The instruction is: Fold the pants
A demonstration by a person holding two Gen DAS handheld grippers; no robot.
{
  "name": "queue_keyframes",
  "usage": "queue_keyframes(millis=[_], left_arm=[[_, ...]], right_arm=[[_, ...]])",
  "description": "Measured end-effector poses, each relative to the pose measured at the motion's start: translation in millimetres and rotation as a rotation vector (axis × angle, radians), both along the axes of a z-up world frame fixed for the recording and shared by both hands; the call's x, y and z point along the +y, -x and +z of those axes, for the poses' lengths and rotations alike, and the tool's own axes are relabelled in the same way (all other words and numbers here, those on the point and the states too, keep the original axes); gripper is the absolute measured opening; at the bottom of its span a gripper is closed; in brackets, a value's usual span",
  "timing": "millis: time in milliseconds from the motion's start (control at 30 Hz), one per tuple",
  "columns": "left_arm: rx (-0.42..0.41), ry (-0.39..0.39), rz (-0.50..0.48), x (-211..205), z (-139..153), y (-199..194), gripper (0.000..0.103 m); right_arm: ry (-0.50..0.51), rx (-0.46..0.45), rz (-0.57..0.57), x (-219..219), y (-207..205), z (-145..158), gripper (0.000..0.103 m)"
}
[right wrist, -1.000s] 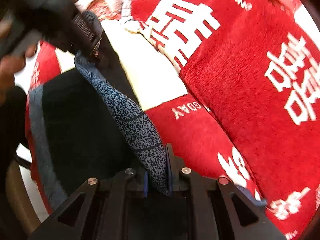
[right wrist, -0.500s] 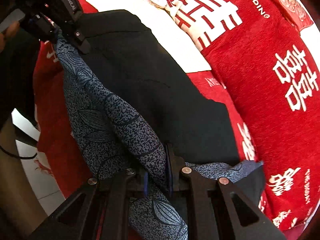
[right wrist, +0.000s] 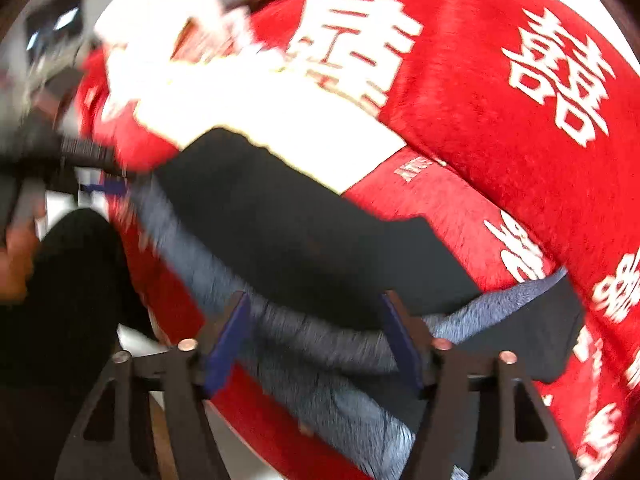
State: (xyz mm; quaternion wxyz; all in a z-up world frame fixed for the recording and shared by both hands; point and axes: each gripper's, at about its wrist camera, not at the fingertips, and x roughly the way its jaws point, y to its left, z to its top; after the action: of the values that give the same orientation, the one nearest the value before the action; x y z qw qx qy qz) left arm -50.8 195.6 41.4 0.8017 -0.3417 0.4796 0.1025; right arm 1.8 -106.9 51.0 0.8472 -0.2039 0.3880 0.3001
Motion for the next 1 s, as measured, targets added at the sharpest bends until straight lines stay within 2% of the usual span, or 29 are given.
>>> queue_keyframes(millis=[100,200,267,333,433,500,533,600,633,733,833,900,933,967,1000], left_arm=[[-0.006,-0.070,-0.093,-31.3,2.6,-33.0,0.050],[0.092,-0.156,-0.168,-55.4,-18.9,-52.7,0.050],[0.148,-0.181,-0.206,-61.9,-36.6,-54.3,0.050],[0.109,-0.213,-0.214,-67.3,-34.4,-48.2,0.051],[0.119,-0.247,-0.233,-72.0,-34.5,-45.4,0.053],[0.131,-0.256,-0.224,-73.2,-34.8,-45.2,0.055],[0.137,-0.261,-0.218,-74.7,-34.9,-46.3,0.055],[0.145,-0.276,-0.211,-77.3,-34.9,-46.8,0.055],[0.145,-0.282,-0.211,-78.1,-34.9,-46.5,0.056],[0.144,-0.281,-0.215,-75.8,-33.7,-46.2,0.056],[0.152,-0.278,-0.217,-76.4,-32.9,-48.3,0.056],[0.155,-0.285,-0.220,-78.1,-32.7,-50.0,0.056],[0.156,-0.287,-0.222,-79.3,-33.1,-51.8,0.056],[0.156,-0.285,-0.221,-82.6,-34.8,-56.9,0.056],[0.158,-0.281,-0.222,-82.2,-34.9,-57.5,0.056]], right_arm=[[0.005,0.061,-0.057,12.3,-24.9,-21.9,0.071],[0.064,0.159,-0.154,6.8,-38.8,-55.2,0.071],[0.075,0.193,-0.210,-11.5,-37.9,-66.6,0.070],[0.032,0.189,-0.214,-30.2,-29.5,-59.2,0.071],[-0.037,0.154,-0.259,-57.6,-27.6,-30.6,0.071],[-0.014,0.073,-0.366,-73.2,-53.7,-10.2,0.076],[0.013,0.042,-0.426,-80.6,-67.8,-5.8,0.083],[0.070,0.033,-0.584,-104.2,-114.8,-5.3,0.084],[0.089,0.065,-0.647,-113.9,-135.7,-9.5,0.085],[0.142,0.241,-0.851,-143.5,-204.1,-34.8,0.085],[0.201,0.394,-0.915,-165.5,-247.8,-62.6,0.085],[0.215,0.453,-0.906,-173.4,-258.7,-79.4,0.085],[0.157,0.435,-0.904,-179.1,-255.4,-75.7,0.084],[0.135,0.433,-0.913,-184.8,-252.1,-72.4,0.062],[0.113,0.439,-0.911,-189.6,-249.2,-68.4,0.052]])
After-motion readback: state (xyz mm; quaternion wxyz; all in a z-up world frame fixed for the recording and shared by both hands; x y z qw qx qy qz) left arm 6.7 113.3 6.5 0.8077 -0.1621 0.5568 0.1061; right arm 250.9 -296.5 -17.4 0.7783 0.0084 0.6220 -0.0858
